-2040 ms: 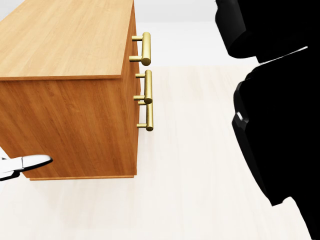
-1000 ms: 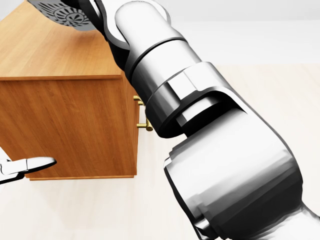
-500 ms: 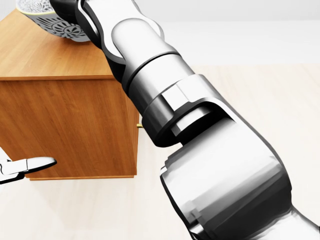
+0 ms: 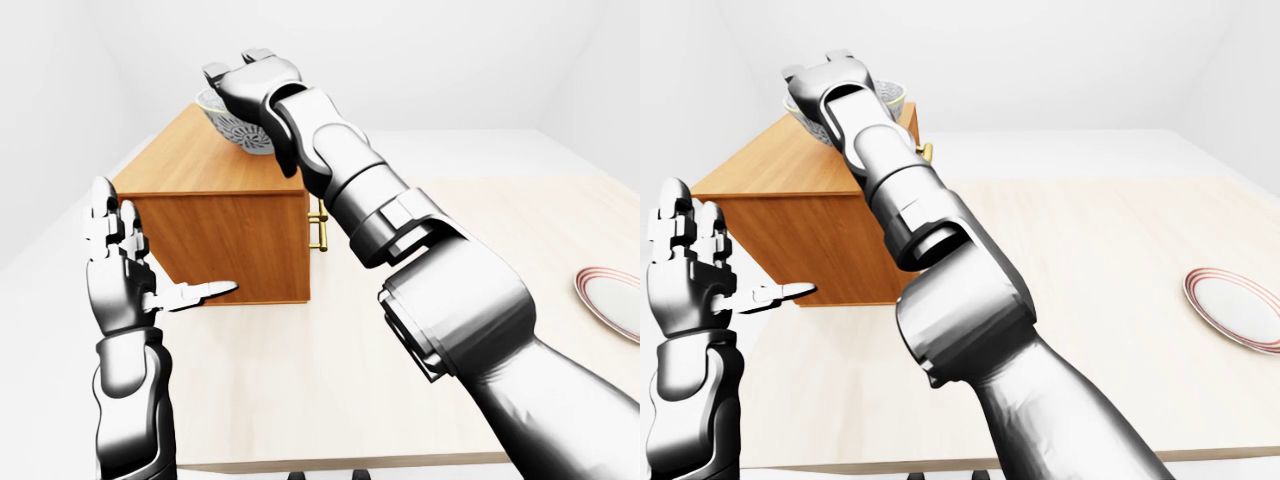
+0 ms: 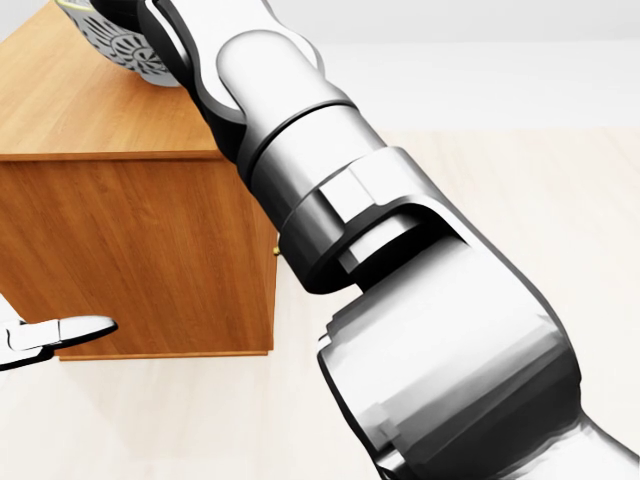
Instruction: Put the bowl on top of the cabinet.
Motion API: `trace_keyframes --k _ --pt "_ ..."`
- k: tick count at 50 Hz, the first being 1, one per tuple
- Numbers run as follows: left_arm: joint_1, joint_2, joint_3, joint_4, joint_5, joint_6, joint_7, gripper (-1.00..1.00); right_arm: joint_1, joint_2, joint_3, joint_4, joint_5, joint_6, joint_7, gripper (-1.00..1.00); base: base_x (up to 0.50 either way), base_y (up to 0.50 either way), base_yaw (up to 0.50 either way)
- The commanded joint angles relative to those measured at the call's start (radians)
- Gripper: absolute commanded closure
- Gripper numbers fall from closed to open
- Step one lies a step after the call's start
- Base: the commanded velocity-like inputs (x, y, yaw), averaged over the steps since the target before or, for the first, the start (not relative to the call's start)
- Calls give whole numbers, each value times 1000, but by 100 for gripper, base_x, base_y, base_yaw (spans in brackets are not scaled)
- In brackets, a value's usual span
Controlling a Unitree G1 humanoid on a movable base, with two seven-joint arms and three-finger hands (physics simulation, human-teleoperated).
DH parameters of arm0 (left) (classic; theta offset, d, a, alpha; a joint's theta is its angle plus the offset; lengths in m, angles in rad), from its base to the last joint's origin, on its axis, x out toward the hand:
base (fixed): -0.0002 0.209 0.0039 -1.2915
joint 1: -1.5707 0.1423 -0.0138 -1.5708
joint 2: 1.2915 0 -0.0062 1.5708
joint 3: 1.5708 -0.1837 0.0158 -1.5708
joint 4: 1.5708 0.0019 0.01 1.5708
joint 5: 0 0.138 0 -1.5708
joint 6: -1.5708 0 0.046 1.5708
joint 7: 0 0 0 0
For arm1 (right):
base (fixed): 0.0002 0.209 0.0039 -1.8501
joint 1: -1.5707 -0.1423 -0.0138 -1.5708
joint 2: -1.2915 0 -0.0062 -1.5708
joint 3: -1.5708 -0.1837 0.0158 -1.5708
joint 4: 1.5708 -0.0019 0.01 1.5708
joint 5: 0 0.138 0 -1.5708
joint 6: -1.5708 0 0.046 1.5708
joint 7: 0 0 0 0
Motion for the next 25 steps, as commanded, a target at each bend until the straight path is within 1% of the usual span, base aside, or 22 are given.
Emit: trace_keyframes --k 1,6,10,15,18,20,21,25 --pt "2 -7 4 -9 -47 0 -22 -100 -25 9 -22 5 55 1 11 -100 0 0 0" --pt "3 -10 -2 -5 -43 0 -21 -100 -116 13 -50 -9 119 6 19 -100 0 0 0" --pt "6 -13 -7 -11 -39 0 -21 -100 -196 29 -87 -27 213 30 26 -100 0 0 0" --pt "6 -13 -5 -21 -42 0 -22 -100 -325 37 -96 -52 315 44 24 -100 0 0 0" --pt "6 -14 -7 -18 -40 0 -23 -100 -329 38 -118 -72 394 69 31 -100 0 0 0" --pt "7 -14 -7 -18 -40 0 -23 -100 -329 39 -83 -83 396 57 45 -100 0 0 0" --pt "6 -13 -4 -17 -41 0 -23 -100 -329 50 -97 -107 426 78 51 -100 0 0 0" --pt "7 -13 -5 -20 -39 0 -23 -100 -329 72 -66 -149 454 89 68 -100 0 0 0"
